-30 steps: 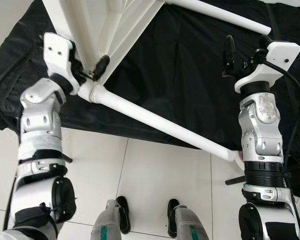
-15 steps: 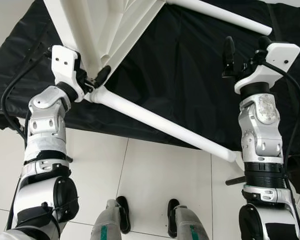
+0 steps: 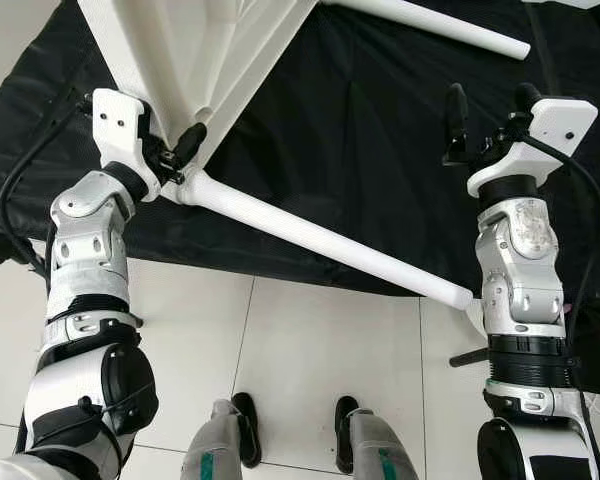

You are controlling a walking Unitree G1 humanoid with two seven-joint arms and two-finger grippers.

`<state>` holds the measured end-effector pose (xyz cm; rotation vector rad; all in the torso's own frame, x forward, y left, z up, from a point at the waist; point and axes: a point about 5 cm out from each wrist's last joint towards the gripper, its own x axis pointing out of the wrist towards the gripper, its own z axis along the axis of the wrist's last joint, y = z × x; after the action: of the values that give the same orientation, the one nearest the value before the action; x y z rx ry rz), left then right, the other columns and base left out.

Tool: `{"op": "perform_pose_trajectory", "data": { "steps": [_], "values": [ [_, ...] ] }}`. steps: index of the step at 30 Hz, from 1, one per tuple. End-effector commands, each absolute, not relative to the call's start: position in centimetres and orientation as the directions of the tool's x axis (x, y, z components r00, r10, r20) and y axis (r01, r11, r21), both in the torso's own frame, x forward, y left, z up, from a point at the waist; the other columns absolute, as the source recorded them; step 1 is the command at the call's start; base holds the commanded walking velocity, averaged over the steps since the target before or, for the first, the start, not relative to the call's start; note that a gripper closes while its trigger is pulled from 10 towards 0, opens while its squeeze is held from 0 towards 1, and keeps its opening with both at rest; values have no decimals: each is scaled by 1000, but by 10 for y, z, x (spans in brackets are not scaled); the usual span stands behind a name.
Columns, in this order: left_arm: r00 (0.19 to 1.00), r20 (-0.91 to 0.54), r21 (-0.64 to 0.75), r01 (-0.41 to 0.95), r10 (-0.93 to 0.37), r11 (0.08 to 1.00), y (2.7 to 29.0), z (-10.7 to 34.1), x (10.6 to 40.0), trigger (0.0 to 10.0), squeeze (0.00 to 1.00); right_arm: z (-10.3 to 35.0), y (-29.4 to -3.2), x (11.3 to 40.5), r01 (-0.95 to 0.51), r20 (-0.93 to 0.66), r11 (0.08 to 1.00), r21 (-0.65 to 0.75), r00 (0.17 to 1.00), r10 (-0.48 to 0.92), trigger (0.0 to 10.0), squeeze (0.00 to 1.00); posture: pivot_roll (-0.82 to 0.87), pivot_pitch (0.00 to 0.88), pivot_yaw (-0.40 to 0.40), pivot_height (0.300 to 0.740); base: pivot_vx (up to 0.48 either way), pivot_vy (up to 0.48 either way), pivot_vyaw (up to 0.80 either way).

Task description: Building children table

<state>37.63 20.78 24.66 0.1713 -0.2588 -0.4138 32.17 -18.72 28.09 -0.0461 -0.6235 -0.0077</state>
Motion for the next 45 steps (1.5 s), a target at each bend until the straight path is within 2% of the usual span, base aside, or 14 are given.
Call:
{"op": "perform_pose_trajectory", "data": {
  "steps": [1,12,18,24,25,28,29,33,34,35,37,40,41,45],
  "values": [
    [851,344,-4,-420,396,907,268,259,367,0,0,276,-187,320,15,573,999,-36,819,9,10000,0,-116,262,58,740,0,0,0],
    [772,395,-3,-541,498,841,300,268,346,0,0,276,-185,322,3,567,999,-40,823,20,10000,0,-107,273,47,740,0,0,0],
    [708,428,22,-629,561,777,339,277,323,0,0,272,-186,321,0,555,999,-47,831,26,10000,0,-101,280,50,740,0,0,0],
    [725,435,36,-607,534,794,329,277,326,0,0,271,-186,322,0,553,999,-48,833,27,10000,0,-94,284,47,740,0,0,0],
    [731,434,36,-598,526,801,326,276,327,2196,0,271,-186,322,0,553,999,-49,833,27,10000,0,-94,284,47,740,0,0,0],
    [750,426,32,-572,506,820,319,275,331,2196,0,272,-186,322,0,553,999,-49,833,27,10000,0,-96,285,47,740,0,0,0],
    [781,417,31,-523,465,851,308,273,337,10000,0,272,-186,322,1,554,999,-50,832,27,10000,0,-97,285,46,740,0,0,0],
    [826,418,39,-434,379,900,288,271,347,10000,0,273,-187,322,3,555,999,-51,832,26,10000,0,-97,285,46,740,0,0,0],
    [877,420,82,-295,235,952,259,269,358,10000,0,273,-188,322,7,555,999,-52,831,23,10000,0,-100,286,49,740,0,0,0],
    [877,420,82,-295,235,952,259,269,358,10000,0,273,-188,322,7,555,999,-52,831,23,10000,0,-100,286,49,740,0,0,0],
    [904,427,156,-107,30,982,219,269,367,10000,0,273,-189,322,11,555,999,-52,831,20,10000,0,-98,285,51,740,0,0,0],
    [904,427,156,-107,30,982,219,269,367,10000,0,273,-189,322,11,555,999,-52,831,20,10000,0,-98,285,51,740,0,0,0],
    [907,421,155,-65,-7,986,210,269,369,10000,1000,272,-189,322,11,555,999,-52,832,20,10000,0,-98,285,51,740,0,0,0],
    [907,419,169,-39,-36,985,204,269,369,10000,1000,271,-189,322,10,553,999,-52,833,21,10000,0,-95,286,58,740,0,0,0]
  ]
}}
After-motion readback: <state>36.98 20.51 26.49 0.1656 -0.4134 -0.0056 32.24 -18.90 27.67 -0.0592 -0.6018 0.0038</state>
